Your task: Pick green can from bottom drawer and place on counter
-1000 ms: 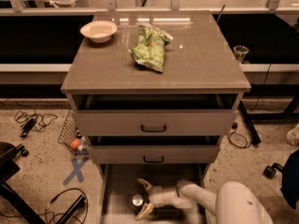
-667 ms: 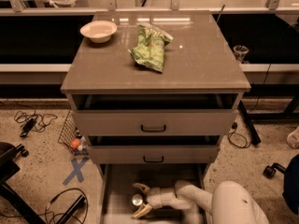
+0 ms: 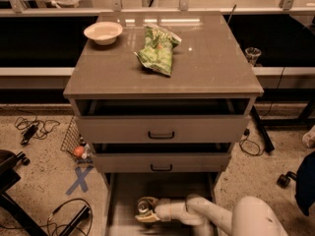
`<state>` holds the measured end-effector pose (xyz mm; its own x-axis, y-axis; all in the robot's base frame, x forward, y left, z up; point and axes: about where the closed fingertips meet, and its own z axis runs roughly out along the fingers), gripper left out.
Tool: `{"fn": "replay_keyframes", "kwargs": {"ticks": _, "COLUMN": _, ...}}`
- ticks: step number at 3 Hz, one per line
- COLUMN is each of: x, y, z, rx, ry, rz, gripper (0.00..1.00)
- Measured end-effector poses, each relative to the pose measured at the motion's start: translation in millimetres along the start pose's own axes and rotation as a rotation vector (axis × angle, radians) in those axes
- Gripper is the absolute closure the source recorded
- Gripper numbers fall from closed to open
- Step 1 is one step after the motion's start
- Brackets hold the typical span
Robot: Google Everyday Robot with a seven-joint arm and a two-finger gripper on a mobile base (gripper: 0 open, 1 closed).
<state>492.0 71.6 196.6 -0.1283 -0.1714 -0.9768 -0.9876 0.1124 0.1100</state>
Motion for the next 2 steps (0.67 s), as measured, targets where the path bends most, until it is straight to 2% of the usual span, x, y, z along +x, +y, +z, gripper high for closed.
{"fn": "replay_keyframes", "kwargs": {"ticks": 1, "x": -41.9, "y": -4.8, "z": -25.6, "rx": 0.072, "ry": -0.061, "rz": 0.053, "gripper": 0.87}}
{"fn": "replay_keyframes", "kwargs": {"ticks": 2, "x": -121.8, "y": -0.6, "z": -82.9, "rx": 0.129, "ry": -0.144, "rz": 0.112, "gripper": 1.00}}
